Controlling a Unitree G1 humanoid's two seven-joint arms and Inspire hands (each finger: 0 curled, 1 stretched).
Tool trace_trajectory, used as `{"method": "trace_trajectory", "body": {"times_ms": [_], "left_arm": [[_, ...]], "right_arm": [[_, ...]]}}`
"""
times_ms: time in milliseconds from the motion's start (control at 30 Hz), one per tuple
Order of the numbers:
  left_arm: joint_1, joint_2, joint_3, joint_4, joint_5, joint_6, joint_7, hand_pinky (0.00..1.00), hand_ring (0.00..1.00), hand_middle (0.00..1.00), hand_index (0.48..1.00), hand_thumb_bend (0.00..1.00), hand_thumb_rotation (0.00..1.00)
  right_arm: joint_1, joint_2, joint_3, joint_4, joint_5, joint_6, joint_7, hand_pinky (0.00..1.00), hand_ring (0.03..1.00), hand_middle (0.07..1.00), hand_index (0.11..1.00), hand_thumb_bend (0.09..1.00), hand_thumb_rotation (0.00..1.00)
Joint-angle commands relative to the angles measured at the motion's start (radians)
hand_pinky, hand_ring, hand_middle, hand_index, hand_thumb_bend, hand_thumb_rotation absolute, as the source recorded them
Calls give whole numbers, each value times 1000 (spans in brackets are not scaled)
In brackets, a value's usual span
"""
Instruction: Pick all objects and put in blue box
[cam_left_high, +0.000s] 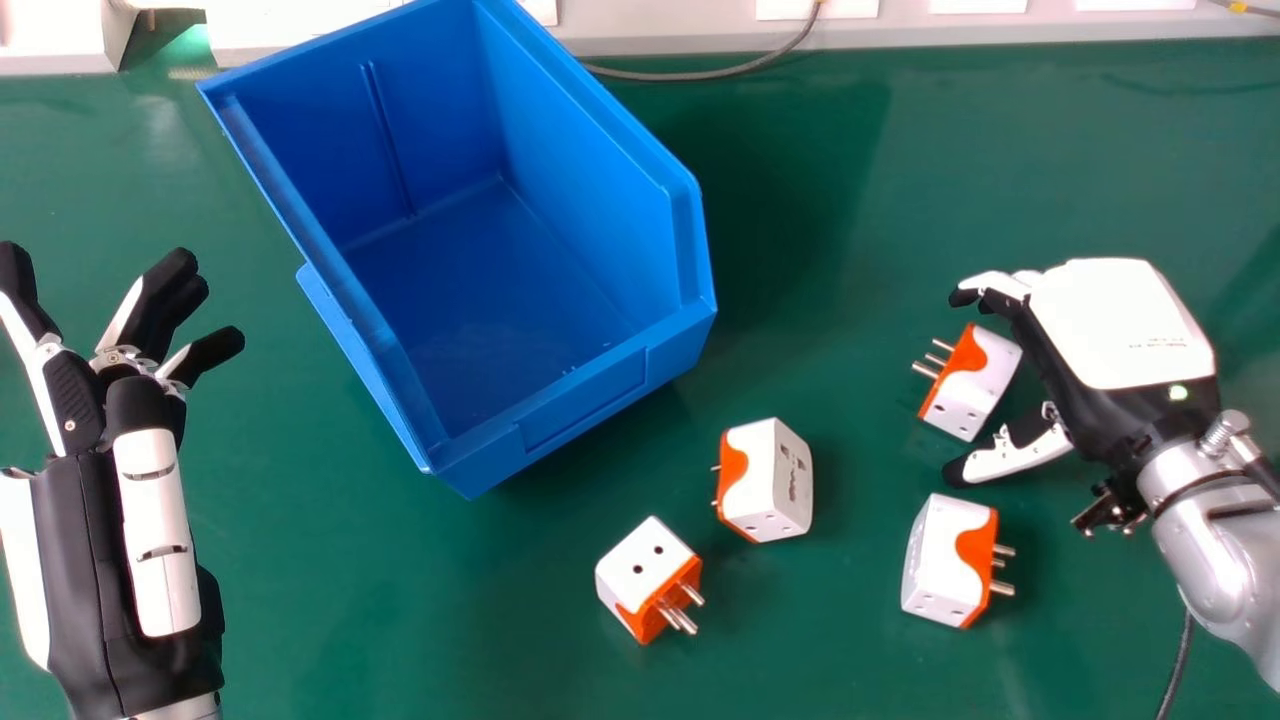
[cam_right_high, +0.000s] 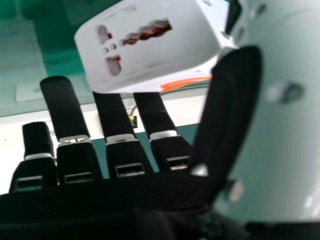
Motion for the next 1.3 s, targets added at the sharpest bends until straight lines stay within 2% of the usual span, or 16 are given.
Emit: {"method": "trace_trajectory", "body": {"times_ms": [0,67,233,300,433,567,767,867,933,1033,1100,1133,1167,1200,1267], "left_arm": [[2,1,3,-19,4,-12,-1,747,851,850,856,432,949],[4,3,2,-23,-1,-9,-2,748,851,850,856,431,950],[0,4,3,-16,-9,-8,-5,747,852,850,855,428,951],[-1,5,4,-13,-8,-9,-6,747,852,850,854,428,952],[8,3,1,-32,-12,-3,-8,745,851,850,853,427,952],[10,0,1,-31,-9,-2,-8,746,854,850,853,421,952],[8,0,0,-24,-12,-4,-11,747,856,848,854,418,952],[11,-1,-1,-35,-5,0,-9,747,855,848,854,419,951],[11,-2,0,-37,1,1,-7,747,853,847,853,425,948],[6,3,0,-25,-8,-7,-13,746,852,847,853,435,944],[2,4,0,-19,-12,-9,-16,744,851,847,853,437,943],[1,3,-1,-18,-13,-8,-17,744,850,847,853,438,942],[3,2,-2,-24,-14,-3,-17,744,850,847,853,437,942],[5,0,-3,-32,-13,1,-17,745,851,847,853,436,942],[8,-4,-3,-40,-11,8,-15,746,852,847,854,432,944]], "right_arm": [[-27,9,14,34,-8,29,1,857,615,747,756,1000,314],[-34,14,22,48,-9,33,3,861,622,751,757,1000,311],[-45,26,38,72,-10,34,-17,873,629,762,767,1000,301],[-49,32,41,77,-7,36,-19,869,627,761,768,1000,298],[-52,32,48,81,-9,40,-28,838,589,728,753,1000,282],[-50,28,58,74,-20,47,-45,769,554,691,722,1000,287],[-50,26,61,77,-3,28,-47,712,529,669,695,1000,290],[-55,26,62,87,1,12,-48,666,518,650,673,1000,290],[-58,26,57,97,9,-13,-62,617,487,606,630,1000,259],[-62,26,40,114,33,-72,-94,550,434,544,564,991,178],[-65,29,32,126,45,-107,-125,507,395,497,515,950,118],[-67,30,30,133,46,-119,-141,494,382,482,503,860,116],[-69,32,30,141,47,-130,-158,478,365,460,492,696,126],[-72,34,31,151,47,-139,-172,466,351,443,485,612,130],[-77,36,33,166,52,-150,-178,456,340,431,480,542,133]]}}
